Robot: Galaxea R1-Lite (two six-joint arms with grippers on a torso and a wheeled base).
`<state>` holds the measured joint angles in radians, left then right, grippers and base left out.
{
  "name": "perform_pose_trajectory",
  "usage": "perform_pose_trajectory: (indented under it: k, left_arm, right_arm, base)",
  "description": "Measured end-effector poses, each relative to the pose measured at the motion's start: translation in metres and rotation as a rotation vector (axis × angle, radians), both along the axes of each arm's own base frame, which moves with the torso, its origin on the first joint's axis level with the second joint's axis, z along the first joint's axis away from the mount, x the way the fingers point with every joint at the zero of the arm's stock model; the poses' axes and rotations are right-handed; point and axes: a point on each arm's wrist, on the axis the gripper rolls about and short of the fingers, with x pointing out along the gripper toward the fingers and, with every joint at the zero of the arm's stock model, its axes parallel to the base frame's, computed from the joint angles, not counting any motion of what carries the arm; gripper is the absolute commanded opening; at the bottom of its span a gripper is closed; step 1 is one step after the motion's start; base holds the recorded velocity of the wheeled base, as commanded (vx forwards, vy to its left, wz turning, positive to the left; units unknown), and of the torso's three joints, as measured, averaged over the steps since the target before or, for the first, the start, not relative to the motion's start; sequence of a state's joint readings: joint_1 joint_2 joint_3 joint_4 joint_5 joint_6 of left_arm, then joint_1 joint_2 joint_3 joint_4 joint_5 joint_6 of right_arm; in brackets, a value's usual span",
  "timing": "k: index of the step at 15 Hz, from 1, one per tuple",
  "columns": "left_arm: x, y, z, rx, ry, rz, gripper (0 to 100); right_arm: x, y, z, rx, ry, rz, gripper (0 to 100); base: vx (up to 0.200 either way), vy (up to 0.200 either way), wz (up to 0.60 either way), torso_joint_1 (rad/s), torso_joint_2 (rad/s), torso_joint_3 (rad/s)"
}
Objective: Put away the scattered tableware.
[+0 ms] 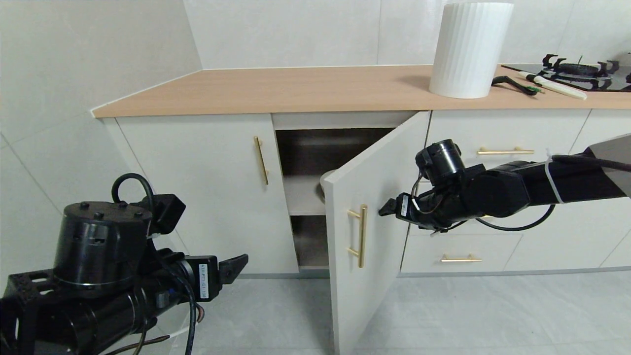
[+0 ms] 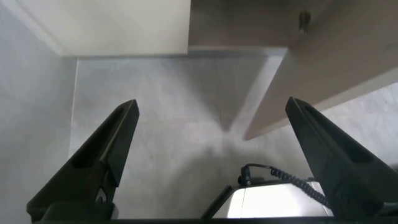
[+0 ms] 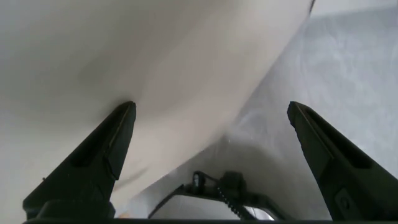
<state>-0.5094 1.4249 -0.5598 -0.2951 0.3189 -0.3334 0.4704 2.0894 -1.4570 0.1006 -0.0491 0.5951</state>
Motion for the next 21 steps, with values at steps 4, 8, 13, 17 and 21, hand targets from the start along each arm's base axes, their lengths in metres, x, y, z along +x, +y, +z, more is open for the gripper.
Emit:
perform_pose_trajectory:
  k: [4,8,13,17,21]
  left_arm:
    - [0.000,0.000,0.000,-0.001,-0.002,0.002,100]
    - [0.000,0.000,0.001,-0.003,-0.006,0.002,100]
    - [0.000,0.000,0.001,-0.003,-0.006,0.001,100]
    - [0.000,0.000,0.001,-0.003,-0.006,0.001,100]
    - [0.000,0.000,0.001,-0.003,-0.007,0.002,100]
  right_arm:
    - [0.012,0.006,-0.004,0.104,-0.059,-0.054,100]
    - [0.029,0.017,-0.017,0.201,-0.101,-0.127,100]
    - [0.050,0.023,-0.023,0.230,-0.143,-0.261,100]
    - [0.064,0.020,-0.022,0.275,-0.177,-0.329,100]
    - [0.080,0.011,-0.019,0.289,-0.231,-0.414,100]
  base:
    - [0.000,0.000,0.00,0.000,0.00,0.000]
    - [0.000,0.000,0.00,0.000,0.00,0.000]
    - [0.000,0.000,0.00,0.000,0.00,0.000]
    - [0.000,0.000,0.00,0.000,0.00,0.000]
    - [0.000,0.000,0.00,0.000,0.00,0.000]
